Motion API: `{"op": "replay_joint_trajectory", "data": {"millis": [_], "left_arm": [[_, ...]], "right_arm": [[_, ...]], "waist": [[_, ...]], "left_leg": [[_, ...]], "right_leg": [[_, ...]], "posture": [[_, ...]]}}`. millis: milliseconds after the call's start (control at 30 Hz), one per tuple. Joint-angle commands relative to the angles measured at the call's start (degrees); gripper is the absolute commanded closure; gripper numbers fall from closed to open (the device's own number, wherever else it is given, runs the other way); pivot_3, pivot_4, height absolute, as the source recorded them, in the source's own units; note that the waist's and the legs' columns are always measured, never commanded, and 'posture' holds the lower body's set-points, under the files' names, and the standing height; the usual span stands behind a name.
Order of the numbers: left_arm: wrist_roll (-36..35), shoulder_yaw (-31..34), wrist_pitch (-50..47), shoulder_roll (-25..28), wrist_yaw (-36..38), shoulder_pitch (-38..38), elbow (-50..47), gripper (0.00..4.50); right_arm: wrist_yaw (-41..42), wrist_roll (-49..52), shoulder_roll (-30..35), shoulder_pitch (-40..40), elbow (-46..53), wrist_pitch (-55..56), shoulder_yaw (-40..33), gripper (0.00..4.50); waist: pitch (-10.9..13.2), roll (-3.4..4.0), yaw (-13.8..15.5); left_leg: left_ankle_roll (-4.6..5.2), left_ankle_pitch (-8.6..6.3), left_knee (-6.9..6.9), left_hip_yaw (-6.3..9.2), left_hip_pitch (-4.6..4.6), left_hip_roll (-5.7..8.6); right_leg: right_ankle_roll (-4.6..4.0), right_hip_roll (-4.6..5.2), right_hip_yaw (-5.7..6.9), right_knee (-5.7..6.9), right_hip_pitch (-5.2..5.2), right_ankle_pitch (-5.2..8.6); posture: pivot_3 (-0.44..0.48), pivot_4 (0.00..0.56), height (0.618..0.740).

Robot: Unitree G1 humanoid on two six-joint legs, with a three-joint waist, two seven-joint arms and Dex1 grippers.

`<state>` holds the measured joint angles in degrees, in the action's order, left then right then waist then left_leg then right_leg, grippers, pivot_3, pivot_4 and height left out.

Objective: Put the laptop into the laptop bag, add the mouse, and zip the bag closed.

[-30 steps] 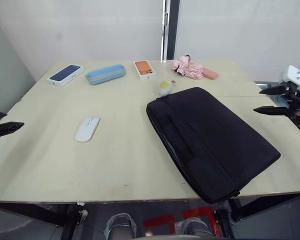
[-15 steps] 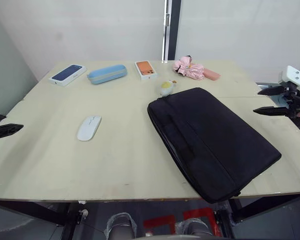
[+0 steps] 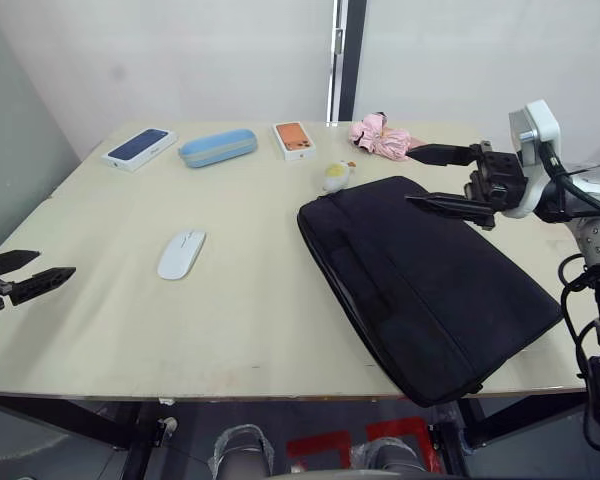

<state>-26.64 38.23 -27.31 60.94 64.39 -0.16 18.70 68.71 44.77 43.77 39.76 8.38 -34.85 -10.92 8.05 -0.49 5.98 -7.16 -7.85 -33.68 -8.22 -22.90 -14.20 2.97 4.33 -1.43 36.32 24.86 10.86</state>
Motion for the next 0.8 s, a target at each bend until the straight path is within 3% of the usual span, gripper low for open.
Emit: {"op": "replay_joint_trajectory", "data": {"millis": [33, 200, 333, 567, 800], "left_arm": [[-3.03, 4.25, -3.10, -2.05, -3.13, 2.08, -9.46, 0.00], [-6.07, 6.53, -7.51, -10.13, -10.76, 7.82, -25.35, 0.00], [-6.27, 4.42, -8.56, -15.60, -17.93, 7.42, -31.35, 0.00], [-1.99, -5.49, -8.08, -23.23, -31.03, 1.03, -33.33, 0.00], [2.74, -14.23, -5.52, -29.36, -38.32, -6.20, -29.00, 0.00]], "right_arm": [[-1.95, 0.25, -0.23, -1.03, 3.18, 0.10, -0.29, 0.21], [-3.31, -0.94, -0.20, -2.49, 4.22, 0.93, 0.43, 0.21], [-4.15, -1.09, -0.72, -2.42, 4.42, 0.89, 1.01, 0.21], [-4.47, -1.63, -1.05, -1.98, 3.60, 1.25, 1.73, 0.21], [-4.67, -1.30, -0.65, -1.52, 3.42, 0.52, 1.43, 0.21]], "waist": [[-0.01, -0.02, 0.03], [0.00, -0.01, -0.68], [-0.01, -0.01, -0.82], [-0.02, -0.01, -0.59], [-0.04, -0.03, -0.68]], "left_leg": [[-0.01, 0.00, 0.00, 0.01, 0.00, 0.00], [-0.02, -0.01, 0.03, 0.00, -0.02, 0.00], [-0.03, 0.00, 0.06, 0.02, 0.00, -0.03], [-0.01, 0.01, -0.01, 0.02, 0.00, 0.01], [0.02, 0.03, -0.09, 0.05, -0.04, 0.00]], "right_leg": [[0.00, 0.00, 0.00, -0.01, 0.00, 0.00], [0.01, -0.01, -0.02, -0.02, 0.04, 0.00], [0.02, -0.06, -0.01, -0.02, 0.03, 0.01], [0.03, -0.04, -0.02, -0.01, -0.01, 0.00], [0.04, -0.05, -0.01, 0.05, 0.01, -0.01]], "posture": [[0.000, 0.150, 0.740], [0.000, 0.150, 0.740], [0.000, 0.150, 0.740], [0.000, 0.150, 0.740], [0.000, 0.150, 0.740]]}}
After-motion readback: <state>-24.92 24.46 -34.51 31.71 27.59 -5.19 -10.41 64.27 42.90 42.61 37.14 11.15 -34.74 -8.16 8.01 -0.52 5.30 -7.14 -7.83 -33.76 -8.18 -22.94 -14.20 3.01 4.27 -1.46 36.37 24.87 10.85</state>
